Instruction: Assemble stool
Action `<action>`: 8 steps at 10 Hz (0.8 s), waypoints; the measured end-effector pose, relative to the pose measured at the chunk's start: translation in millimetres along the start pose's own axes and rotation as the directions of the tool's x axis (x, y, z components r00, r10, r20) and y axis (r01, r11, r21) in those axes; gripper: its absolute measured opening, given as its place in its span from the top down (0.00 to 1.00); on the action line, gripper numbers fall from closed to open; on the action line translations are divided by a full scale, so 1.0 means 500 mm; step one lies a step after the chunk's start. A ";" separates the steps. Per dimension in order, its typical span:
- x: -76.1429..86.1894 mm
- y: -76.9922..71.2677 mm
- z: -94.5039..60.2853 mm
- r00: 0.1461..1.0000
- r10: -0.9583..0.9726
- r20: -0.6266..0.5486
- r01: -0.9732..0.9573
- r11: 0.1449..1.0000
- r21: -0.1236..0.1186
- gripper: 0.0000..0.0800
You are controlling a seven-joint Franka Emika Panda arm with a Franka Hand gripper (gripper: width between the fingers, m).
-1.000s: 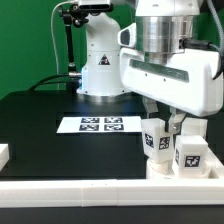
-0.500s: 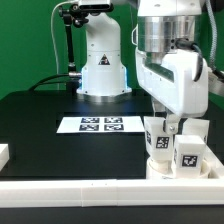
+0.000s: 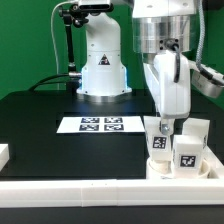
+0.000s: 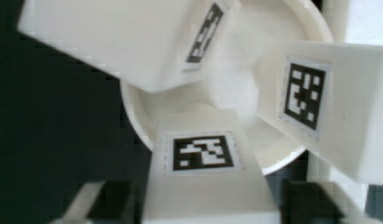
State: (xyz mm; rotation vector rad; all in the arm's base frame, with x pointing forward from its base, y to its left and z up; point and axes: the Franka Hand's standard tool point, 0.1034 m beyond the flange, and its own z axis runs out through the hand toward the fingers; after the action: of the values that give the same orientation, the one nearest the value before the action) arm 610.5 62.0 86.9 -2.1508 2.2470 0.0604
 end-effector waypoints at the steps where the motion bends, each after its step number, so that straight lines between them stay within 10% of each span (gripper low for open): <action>1: 0.000 -0.001 -0.002 1.000 -0.017 0.001 0.017 1.000 0.001 0.31; 8: -0.003 -0.020 -0.054 0.968 -0.249 0.012 0.248 0.968 0.047 0.19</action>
Offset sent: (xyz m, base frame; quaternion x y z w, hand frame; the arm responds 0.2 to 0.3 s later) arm -0.0020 0.0011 0.0275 0.0272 -0.0371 0.0020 0.9989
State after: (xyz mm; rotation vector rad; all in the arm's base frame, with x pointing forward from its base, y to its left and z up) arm 620.8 61.7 114.0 -2.3774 1.9308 0.0222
